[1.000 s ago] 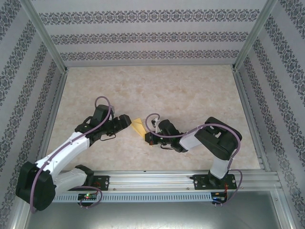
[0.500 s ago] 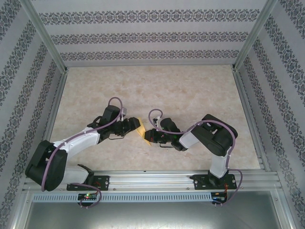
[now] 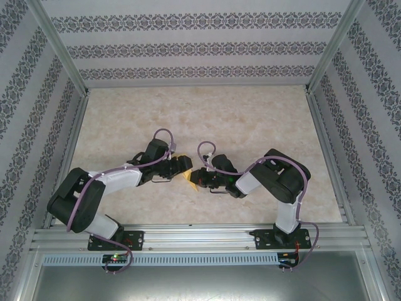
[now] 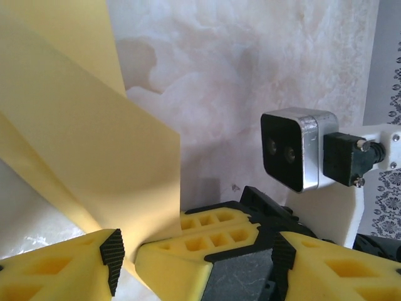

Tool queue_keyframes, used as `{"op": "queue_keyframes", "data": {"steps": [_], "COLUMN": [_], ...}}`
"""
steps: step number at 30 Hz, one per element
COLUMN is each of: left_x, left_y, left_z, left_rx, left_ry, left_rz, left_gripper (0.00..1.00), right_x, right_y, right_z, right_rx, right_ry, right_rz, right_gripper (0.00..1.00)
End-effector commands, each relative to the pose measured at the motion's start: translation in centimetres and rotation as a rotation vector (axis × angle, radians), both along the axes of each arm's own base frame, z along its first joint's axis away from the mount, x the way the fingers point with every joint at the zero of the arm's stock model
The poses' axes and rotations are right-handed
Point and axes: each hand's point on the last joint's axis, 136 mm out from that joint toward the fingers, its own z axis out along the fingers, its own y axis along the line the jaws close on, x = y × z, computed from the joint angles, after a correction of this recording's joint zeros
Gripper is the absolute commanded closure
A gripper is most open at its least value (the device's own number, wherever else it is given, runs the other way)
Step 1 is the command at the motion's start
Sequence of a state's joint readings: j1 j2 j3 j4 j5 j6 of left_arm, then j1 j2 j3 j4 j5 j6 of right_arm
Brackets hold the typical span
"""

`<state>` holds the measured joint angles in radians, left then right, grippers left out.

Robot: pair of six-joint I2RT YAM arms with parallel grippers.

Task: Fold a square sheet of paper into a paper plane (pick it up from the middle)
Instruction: Fold the wing for the fifth time at the center of the table.

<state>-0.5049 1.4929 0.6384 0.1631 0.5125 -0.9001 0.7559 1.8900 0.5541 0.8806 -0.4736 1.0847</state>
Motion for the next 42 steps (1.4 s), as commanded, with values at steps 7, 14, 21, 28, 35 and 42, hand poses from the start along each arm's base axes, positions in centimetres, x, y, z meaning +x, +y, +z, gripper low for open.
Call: {"op": "queue_keyframes", "data": {"steps": [7,14,21,28,35,42], "left_x": [2.3,2.3,1.5,0.5,0.7,1.3], "left_y": [-1.8,-1.4,-0.5,0.3,0.3,-0.7], "left_z": [0.6,-1.9,-4.6,-6.1,-4.3,-0.1], "left_rx": [-0.017,0.039,0.108,0.152,0.124,0.043], "left_ry": [-0.079,-0.031,0.043,0.094,0.046,-0.035], "left_rz": [-0.026,-0.025,-0.024,-0.023,-0.015,-0.031], "left_gripper": [0.33,0.34,0.35,0.38,0.37,0.33], "right_x": [-0.4,-0.3,-0.3,-0.7,-1.2,-1.4], "right_y": [-0.9,-1.0,-1.2,-2.1,-2.2,-1.7], "right_z": [-2.7,-2.7,-2.5,-1.4,-1.2,-2.2], "right_rx": [-0.059,-0.064,-0.077,-0.105,-0.156,-0.173], "right_ry": [0.077,0.076,0.078,0.075,0.079,0.116], "right_rz": [-0.022,-0.029,-0.036,-0.048,-0.015,0.001], "right_gripper": [1.0,1.0,0.96,0.85,0.88,0.97]}}
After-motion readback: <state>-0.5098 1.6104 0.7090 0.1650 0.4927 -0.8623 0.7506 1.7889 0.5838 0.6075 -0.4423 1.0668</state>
